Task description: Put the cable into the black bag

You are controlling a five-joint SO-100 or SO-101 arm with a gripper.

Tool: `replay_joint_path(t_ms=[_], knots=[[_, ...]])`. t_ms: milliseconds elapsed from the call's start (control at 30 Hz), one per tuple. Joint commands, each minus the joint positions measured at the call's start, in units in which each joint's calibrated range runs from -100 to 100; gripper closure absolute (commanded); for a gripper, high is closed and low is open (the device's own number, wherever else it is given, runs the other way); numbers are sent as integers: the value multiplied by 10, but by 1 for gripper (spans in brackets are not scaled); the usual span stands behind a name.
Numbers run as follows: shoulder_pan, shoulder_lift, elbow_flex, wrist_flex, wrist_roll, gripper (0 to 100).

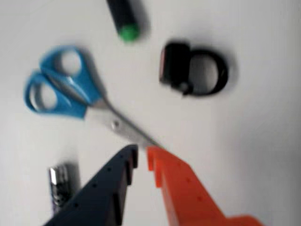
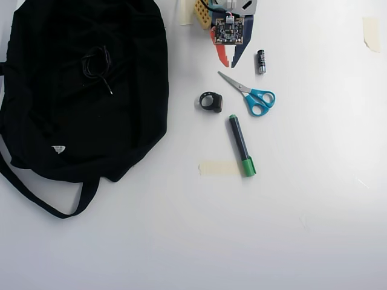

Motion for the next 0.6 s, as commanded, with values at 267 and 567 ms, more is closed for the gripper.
replay_joint_path(t_ms=[267,567], knots=[[-2,-208,197,-16,2,98],[0,-282,284,-11,2,98]])
